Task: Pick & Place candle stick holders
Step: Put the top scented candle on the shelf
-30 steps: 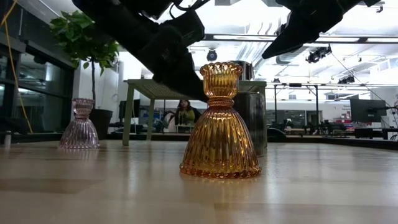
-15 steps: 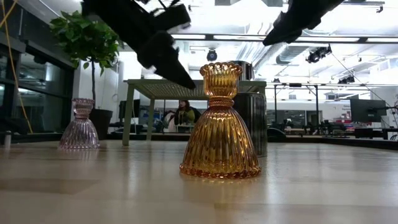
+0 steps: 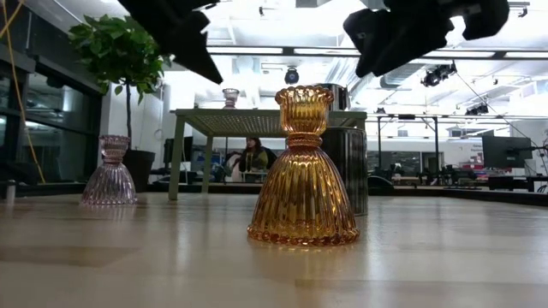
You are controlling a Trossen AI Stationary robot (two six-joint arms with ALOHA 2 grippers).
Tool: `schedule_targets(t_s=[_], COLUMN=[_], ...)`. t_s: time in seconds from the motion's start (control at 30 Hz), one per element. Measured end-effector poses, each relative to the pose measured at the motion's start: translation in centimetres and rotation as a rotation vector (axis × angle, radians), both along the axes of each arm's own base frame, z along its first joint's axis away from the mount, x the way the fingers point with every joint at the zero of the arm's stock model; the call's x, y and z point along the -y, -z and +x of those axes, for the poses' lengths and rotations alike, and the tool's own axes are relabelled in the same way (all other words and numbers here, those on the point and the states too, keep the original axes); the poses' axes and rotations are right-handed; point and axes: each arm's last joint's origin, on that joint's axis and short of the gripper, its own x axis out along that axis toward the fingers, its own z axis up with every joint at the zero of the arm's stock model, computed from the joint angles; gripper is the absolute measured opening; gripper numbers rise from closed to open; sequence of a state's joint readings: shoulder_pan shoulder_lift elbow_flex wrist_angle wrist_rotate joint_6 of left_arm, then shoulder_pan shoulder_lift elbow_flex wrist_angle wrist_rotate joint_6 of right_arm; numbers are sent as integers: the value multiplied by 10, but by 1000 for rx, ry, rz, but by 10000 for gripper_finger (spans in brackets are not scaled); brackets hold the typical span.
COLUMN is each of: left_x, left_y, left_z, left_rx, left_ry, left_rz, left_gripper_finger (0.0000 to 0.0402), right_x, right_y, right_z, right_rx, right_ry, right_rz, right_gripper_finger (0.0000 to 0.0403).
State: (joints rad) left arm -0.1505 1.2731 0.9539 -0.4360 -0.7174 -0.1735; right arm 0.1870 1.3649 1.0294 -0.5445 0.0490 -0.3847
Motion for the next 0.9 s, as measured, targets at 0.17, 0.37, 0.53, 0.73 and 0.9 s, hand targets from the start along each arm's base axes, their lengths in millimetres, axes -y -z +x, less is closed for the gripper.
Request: schedule_targets(t_s=[0.17,0.37,0.53,0.73,0.9], left_x=[-4,5,19,32,34], left_y=[-5,-11,-16,-17,-14], left_z=[-17,-36,-63,-91,-104], left_rx=[-6,20,74,182,217], left_ry=[-84,-157,-215,-286,-322], left_rz=[-13,7,32,80,82], left_gripper_finger=[0,0,0,0,0], right_x=[-4,-7,-8,-9,-10], right_y=[6,23,27,28,35], right_z=[22,40,45,46,50], right_rx=[-139,-284,-315,-312,-328], right_ry=[-20,-54,-58,-99,-122], right_rz=[-47,-100,-107,-110,-88], right_gripper_finger=[120,136,153,154,151])
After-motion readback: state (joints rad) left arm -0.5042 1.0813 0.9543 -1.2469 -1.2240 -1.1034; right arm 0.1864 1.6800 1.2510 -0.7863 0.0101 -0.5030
